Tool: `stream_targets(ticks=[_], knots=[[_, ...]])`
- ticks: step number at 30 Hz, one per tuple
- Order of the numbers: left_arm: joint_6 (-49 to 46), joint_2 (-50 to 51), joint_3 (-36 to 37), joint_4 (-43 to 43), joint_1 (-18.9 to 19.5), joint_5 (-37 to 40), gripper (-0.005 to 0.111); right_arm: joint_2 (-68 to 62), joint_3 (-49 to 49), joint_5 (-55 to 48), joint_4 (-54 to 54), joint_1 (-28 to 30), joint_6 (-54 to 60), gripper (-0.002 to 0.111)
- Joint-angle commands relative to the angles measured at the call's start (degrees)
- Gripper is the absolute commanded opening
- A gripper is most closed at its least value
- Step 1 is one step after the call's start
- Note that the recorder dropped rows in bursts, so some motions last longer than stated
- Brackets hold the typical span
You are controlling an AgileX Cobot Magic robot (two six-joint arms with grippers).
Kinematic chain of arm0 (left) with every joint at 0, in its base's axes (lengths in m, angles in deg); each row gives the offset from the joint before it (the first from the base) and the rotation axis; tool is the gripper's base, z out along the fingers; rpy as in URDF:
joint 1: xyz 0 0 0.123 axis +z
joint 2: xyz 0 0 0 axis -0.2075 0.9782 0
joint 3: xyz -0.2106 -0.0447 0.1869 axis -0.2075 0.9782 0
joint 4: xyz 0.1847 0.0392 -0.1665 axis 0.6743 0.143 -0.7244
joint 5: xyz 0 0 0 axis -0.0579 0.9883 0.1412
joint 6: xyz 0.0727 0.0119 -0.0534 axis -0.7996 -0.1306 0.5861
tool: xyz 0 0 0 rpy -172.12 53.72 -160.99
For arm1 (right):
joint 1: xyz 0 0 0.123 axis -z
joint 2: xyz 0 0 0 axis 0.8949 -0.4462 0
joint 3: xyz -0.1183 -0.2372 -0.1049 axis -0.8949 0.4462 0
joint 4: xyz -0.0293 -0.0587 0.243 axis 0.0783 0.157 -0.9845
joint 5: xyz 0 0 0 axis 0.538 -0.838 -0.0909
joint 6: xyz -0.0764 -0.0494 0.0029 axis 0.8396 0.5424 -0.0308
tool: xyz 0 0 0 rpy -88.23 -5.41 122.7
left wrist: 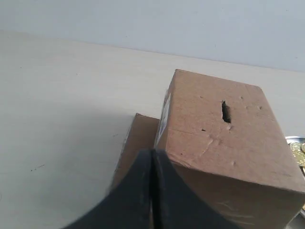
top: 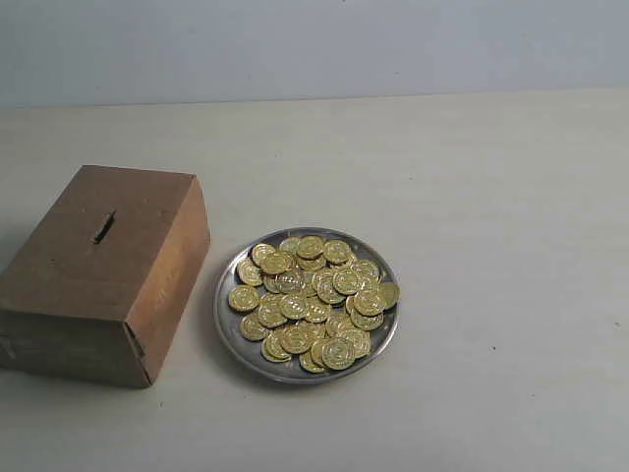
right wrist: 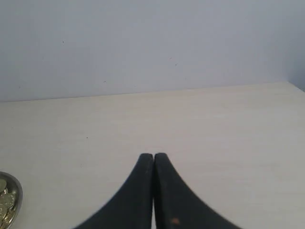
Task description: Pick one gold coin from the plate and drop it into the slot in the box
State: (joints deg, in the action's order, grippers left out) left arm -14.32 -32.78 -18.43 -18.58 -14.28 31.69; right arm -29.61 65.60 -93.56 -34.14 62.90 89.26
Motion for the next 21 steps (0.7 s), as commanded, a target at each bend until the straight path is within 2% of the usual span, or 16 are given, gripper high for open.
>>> stream_targets(ticks=[1, 3, 5, 7, 10, 12, 14, 17, 21], knots=[[-1.93, -0.40, 0.18, 0.15, -0.22, -0.52, 0.000, 0.24, 0.14, 0.43, 0.12, -0.12, 0.22, 0.000], [-1.93, -0.40, 0.18, 0.15, -0.22, -0.94, 0.000, 0.24, 0.14, 0.43, -0.98, -0.12, -0.83, 0.000], [-1.46, -0.40, 0.18, -0.03, -0.22, -1.58, 0.000, 0.24, 0.14, 0.41, -8.05, -0.12, -5.25, 0.000], [0.13, -0.40, 0.18, -6.18, -0.22, -3.32, 0.000, 0.24, 0.14, 0.41, -10.50, -0.12, -5.39, 0.000], [0.13, -0.40, 0.18, -7.03, -0.22, -10.12, 0.000, 0.24, 0.14, 2.46, -10.51, -0.12, -5.39, 0.000], [1.59, -0.40, 0.18, -14.95, -0.22, -17.14, 0.000, 0.24, 0.14, 11.59, -15.77, -0.12, -9.10, 0.000], [4.75, -0.40, 0.18, -22.56, -0.22, -20.46, 0.000, 0.24, 0.14, 16.29, -22.60, -0.12, -12.75, 0.000], [5.01, -0.40, 0.18, -23.68, -0.22, -22.57, 0.000, 0.24, 0.14, 18.83, -26.72, -0.12, -14.19, 0.000], [5.01, -0.40, 0.18, -23.68, -0.22, -22.93, 0.000, 0.24, 0.14, 17.87, -27.12, -0.12, -16.73, 0.000]])
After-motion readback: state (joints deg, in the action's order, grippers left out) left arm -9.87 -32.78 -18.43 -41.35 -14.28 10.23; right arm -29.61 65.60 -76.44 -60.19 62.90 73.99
